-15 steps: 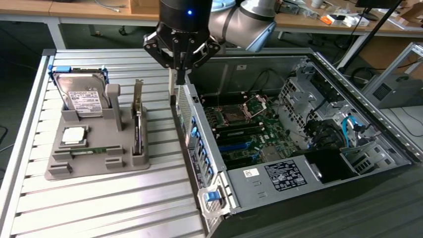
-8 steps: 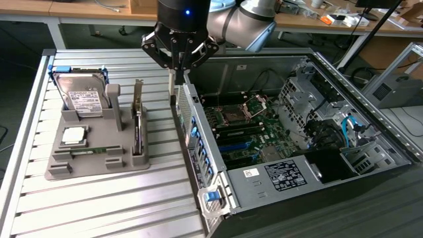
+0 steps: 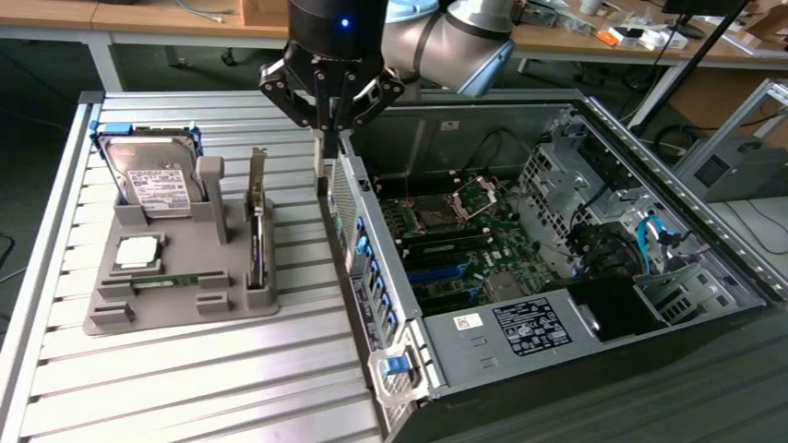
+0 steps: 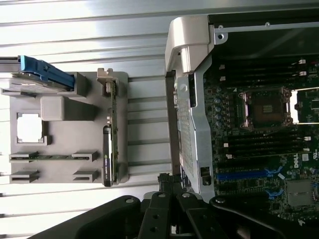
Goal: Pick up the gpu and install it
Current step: 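Reach for the gpu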
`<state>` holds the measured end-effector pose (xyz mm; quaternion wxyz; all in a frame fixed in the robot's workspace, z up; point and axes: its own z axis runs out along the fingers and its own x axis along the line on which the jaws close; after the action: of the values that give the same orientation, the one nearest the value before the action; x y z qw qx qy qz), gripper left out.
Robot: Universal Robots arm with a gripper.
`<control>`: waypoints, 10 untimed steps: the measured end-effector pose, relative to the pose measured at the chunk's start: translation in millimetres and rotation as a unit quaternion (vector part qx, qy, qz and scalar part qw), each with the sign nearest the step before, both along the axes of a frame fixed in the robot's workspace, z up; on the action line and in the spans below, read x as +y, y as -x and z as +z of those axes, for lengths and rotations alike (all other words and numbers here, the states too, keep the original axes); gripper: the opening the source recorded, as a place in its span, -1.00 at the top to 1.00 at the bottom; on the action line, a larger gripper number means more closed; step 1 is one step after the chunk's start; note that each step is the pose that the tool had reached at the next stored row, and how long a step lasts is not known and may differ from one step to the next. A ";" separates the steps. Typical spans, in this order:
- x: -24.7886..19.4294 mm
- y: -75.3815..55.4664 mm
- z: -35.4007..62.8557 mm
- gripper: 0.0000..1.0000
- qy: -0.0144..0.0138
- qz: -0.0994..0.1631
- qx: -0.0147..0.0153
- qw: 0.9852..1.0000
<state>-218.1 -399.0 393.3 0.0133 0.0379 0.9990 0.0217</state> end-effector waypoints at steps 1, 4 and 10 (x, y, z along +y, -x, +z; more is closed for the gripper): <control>0.0 0.4 0.0 0.79 0.000 0.000 0.000 1.000; 0.0 2.0 0.0 0.79 0.000 0.000 0.000 1.000; 0.0 4.8 0.0 0.79 0.000 0.000 0.000 1.000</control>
<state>-222.9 -399.0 393.3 0.0133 0.0379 0.9990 0.0217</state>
